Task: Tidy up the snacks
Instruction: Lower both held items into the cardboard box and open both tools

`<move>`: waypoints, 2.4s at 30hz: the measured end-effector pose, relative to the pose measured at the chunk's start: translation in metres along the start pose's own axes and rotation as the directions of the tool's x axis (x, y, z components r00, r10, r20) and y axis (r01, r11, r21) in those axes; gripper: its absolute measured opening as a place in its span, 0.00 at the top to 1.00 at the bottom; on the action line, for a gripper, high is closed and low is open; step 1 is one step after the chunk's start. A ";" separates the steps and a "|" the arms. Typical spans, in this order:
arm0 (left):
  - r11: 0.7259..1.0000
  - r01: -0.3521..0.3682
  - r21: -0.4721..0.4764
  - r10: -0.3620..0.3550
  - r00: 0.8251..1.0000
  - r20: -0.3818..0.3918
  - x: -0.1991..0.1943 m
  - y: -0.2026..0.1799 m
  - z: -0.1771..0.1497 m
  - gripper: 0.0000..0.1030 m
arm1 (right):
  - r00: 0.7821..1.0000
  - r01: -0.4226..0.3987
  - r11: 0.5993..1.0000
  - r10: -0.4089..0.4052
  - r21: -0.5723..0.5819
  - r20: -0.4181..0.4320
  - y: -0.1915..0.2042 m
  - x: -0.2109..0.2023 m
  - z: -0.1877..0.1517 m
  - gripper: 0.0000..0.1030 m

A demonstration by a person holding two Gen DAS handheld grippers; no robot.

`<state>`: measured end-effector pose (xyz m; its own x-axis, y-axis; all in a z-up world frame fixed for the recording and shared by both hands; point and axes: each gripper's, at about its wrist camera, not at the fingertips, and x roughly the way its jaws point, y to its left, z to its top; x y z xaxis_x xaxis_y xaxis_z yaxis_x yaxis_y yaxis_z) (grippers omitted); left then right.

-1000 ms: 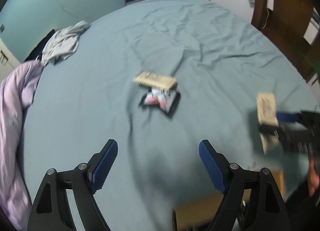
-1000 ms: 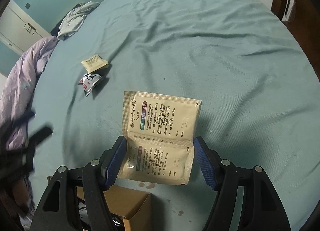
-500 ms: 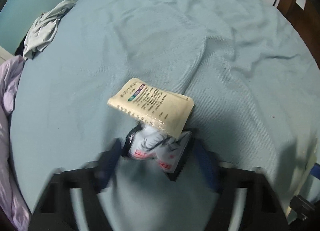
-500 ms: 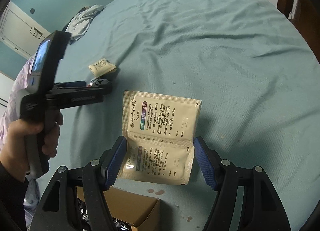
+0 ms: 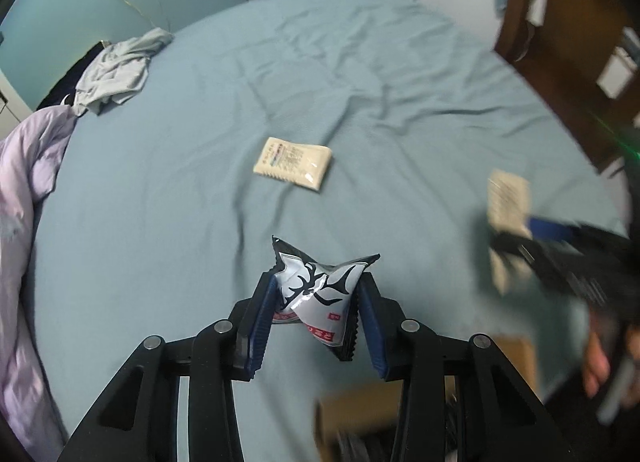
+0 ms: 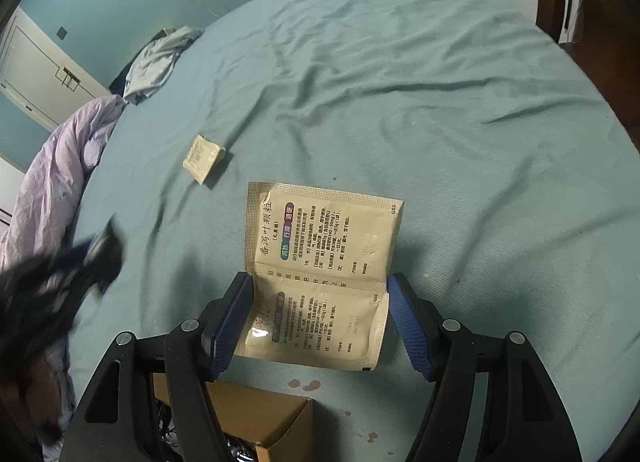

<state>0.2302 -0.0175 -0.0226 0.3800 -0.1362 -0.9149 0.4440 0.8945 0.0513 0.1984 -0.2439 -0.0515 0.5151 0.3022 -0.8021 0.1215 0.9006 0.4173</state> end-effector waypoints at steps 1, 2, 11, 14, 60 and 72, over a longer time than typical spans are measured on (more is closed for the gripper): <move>1.000 0.019 -0.001 -0.019 1.000 0.021 -0.014 -0.005 -0.013 0.61 | 1.000 0.000 1.000 0.000 -0.001 0.016 0.000 -0.005 -0.002 0.34; 0.999 0.044 -0.008 -0.043 0.998 0.044 -0.029 -0.011 -0.027 0.61 | 0.999 -0.001 1.000 0.001 -0.002 0.032 0.000 -0.011 -0.005 0.34; 0.984 0.180 -0.007 -0.179 0.980 0.093 -0.046 -0.066 -0.093 0.59 | 0.977 -0.109 0.994 0.109 -0.013 0.183 -0.006 -0.093 -0.056 0.34; 0.987 0.155 0.042 -0.158 0.986 0.052 -0.032 -0.083 -0.095 0.50 | 0.964 -0.101 0.993 0.113 -0.063 0.240 -0.011 -0.121 -0.091 0.34; 0.944 -0.071 -0.321 0.117 0.985 0.128 -0.058 0.036 -0.101 0.20 | 0.975 -0.184 0.942 0.212 -0.282 0.071 0.056 -0.099 -0.105 0.16; 0.961 -0.091 -0.261 0.129 0.983 0.133 -0.061 0.019 -0.098 0.20 | 0.935 0.196 0.930 -0.082 -0.311 0.345 0.081 -0.109 -0.119 0.16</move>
<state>0.1364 0.0496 -0.0049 0.5383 -0.0746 -0.8394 0.1800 0.9833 0.0280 0.0514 -0.1670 0.0184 0.7641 0.1010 -0.6371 -0.0495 0.9939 0.0981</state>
